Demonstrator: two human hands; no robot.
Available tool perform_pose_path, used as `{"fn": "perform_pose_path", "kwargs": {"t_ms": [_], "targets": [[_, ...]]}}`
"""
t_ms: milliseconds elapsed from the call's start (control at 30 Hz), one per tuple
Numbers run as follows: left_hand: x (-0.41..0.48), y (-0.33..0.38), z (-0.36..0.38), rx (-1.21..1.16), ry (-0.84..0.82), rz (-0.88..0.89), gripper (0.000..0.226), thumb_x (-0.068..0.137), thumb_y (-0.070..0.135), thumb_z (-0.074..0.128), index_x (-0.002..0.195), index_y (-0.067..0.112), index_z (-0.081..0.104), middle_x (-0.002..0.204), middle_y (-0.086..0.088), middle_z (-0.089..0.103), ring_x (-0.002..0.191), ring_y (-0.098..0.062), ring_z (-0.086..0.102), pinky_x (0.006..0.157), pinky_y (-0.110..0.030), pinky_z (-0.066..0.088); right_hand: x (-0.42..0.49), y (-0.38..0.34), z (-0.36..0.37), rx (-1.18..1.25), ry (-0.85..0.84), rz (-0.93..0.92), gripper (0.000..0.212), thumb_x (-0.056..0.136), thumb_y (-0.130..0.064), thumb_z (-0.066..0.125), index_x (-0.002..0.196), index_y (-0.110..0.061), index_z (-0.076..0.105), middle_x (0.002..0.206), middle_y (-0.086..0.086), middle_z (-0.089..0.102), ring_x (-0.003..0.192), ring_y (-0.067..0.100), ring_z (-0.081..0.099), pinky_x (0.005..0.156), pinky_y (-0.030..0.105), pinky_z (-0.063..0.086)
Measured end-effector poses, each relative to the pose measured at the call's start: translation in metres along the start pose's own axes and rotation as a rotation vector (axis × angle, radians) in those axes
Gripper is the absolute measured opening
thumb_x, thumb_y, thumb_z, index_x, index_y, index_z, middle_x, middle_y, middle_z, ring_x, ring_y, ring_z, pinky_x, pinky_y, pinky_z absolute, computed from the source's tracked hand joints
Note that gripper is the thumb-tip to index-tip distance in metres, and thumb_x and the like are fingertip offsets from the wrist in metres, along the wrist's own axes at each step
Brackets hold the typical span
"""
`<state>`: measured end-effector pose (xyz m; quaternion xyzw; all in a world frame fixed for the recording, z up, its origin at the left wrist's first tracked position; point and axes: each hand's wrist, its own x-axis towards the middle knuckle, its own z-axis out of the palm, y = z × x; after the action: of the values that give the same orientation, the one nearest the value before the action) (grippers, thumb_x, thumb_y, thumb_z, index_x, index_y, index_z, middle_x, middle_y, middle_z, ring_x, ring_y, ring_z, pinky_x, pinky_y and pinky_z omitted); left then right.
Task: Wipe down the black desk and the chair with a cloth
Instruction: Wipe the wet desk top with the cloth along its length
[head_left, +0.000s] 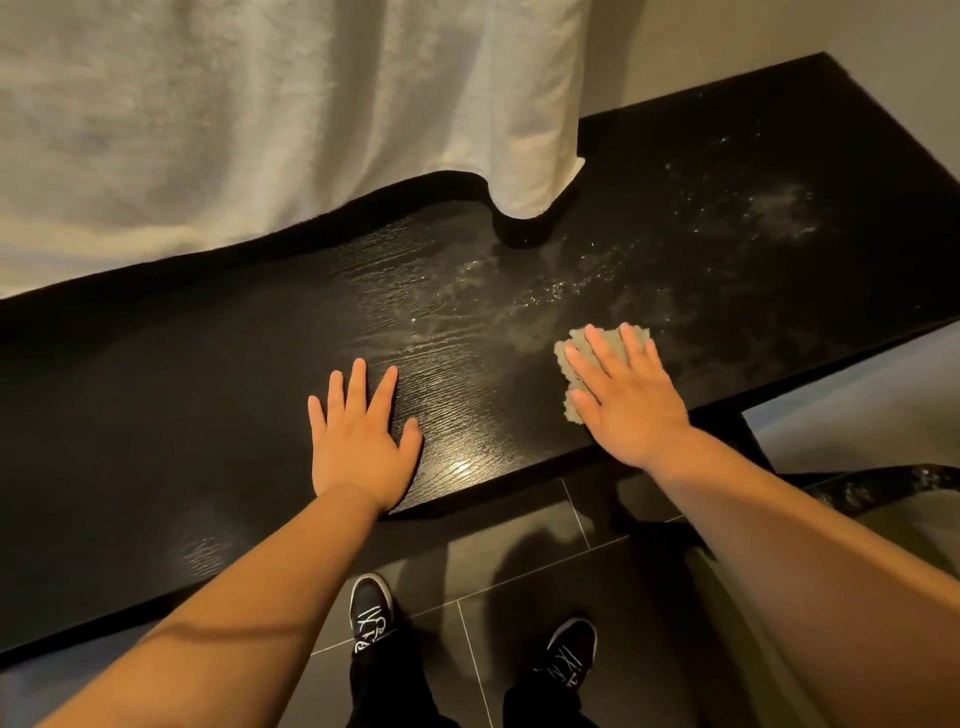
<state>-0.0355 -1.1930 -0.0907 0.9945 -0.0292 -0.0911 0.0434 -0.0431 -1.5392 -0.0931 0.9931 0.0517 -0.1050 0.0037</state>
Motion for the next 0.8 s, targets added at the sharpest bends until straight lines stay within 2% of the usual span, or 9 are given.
{"fn": "perform_pose_path", "kwargs": {"t_ms": [67,167,267,367,433,567,633,733,800], "targets": [[0.000,0.000,0.001,0.006,0.000,-0.001,0.072,0.102,0.063,0.026,0.168,0.037,0.013,0.178,-0.003,0.002,0.163,-0.031,-0.003,0.131,-0.058,0.002,0.003,-0.025,-0.007,0.001,0.022,0.008,0.066,0.103,-0.047,0.015,0.165,-0.025,0.023,0.172,0.011,0.017,0.155,0.047,0.014,0.125,0.064,0.008],[0.001,0.000,0.001,0.011,0.000,-0.003,0.073,0.100,0.064,0.023,0.168,0.038,0.012,0.178,-0.003,0.001,0.163,-0.031,-0.004,0.131,-0.058,0.002,0.004,-0.075,-0.006,-0.002,0.009,-0.225,0.061,0.103,-0.043,0.022,0.161,-0.027,0.023,0.167,0.012,0.021,0.150,0.050,0.023,0.120,0.066,0.012],[0.002,0.000,0.002,0.018,0.004,-0.008,0.074,0.099,0.065,0.021,0.168,0.038,0.013,0.178,-0.002,0.002,0.163,-0.031,-0.002,0.131,-0.058,0.003,-0.006,-0.099,0.002,0.080,-0.016,-0.352,0.062,0.106,-0.052,0.025,0.164,-0.033,0.021,0.173,0.005,0.017,0.158,0.044,0.008,0.126,0.063,0.009],[0.002,0.000,0.003,0.018,0.007,-0.006,0.074,0.100,0.065,0.022,0.168,0.038,0.014,0.178,-0.002,0.003,0.163,-0.031,-0.001,0.131,-0.058,0.004,0.001,-0.069,0.002,0.022,0.015,-0.436,0.064,0.106,-0.057,0.029,0.164,-0.031,0.028,0.173,0.003,0.021,0.158,0.040,0.010,0.127,0.060,0.010],[0.003,-0.001,0.004,0.027,0.009,-0.007,0.074,0.099,0.065,0.022,0.168,0.038,0.015,0.178,-0.003,0.005,0.163,-0.032,0.001,0.131,-0.059,0.005,0.016,-0.038,-0.001,0.011,0.043,-0.357,0.065,0.105,-0.056,0.031,0.163,-0.026,0.032,0.171,0.007,0.026,0.156,0.043,0.016,0.125,0.062,0.014],[0.003,-0.001,0.004,0.026,0.016,-0.012,0.077,0.097,0.066,0.020,0.168,0.037,0.017,0.178,-0.003,0.007,0.163,-0.032,0.002,0.130,-0.059,0.007,0.032,-0.007,-0.007,0.042,-0.029,-0.081,0.074,0.101,-0.059,0.011,0.167,-0.024,0.019,0.174,0.005,0.010,0.159,0.038,0.003,0.130,0.052,0.001],[0.003,-0.001,0.004,0.021,0.016,-0.014,0.077,0.096,0.067,0.021,0.168,0.038,0.017,0.178,-0.003,0.007,0.163,-0.032,0.002,0.130,-0.058,0.007,0.033,-0.020,-0.014,0.012,0.021,-0.044,0.072,0.102,-0.053,0.015,0.165,-0.019,0.025,0.171,0.012,0.020,0.156,0.043,0.013,0.129,0.056,0.005],[0.003,-0.002,0.005,0.019,0.018,-0.014,0.077,0.096,0.067,0.021,0.168,0.039,0.015,0.178,-0.002,0.006,0.163,-0.031,0.001,0.131,-0.058,0.006,0.029,-0.064,-0.019,-0.018,0.035,-0.198,0.064,0.103,-0.050,0.024,0.160,-0.020,0.026,0.165,0.017,0.026,0.146,0.045,0.023,0.124,0.061,0.009],[0.003,-0.001,0.004,0.019,0.018,-0.014,0.078,0.096,0.068,0.020,0.168,0.039,0.014,0.178,-0.002,0.006,0.163,-0.031,0.001,0.131,-0.058,0.006,0.027,-0.101,-0.018,0.042,-0.014,-0.336,0.066,0.106,-0.056,0.018,0.165,-0.027,0.015,0.173,0.011,0.009,0.156,0.044,0.004,0.126,0.060,0.001]]}}
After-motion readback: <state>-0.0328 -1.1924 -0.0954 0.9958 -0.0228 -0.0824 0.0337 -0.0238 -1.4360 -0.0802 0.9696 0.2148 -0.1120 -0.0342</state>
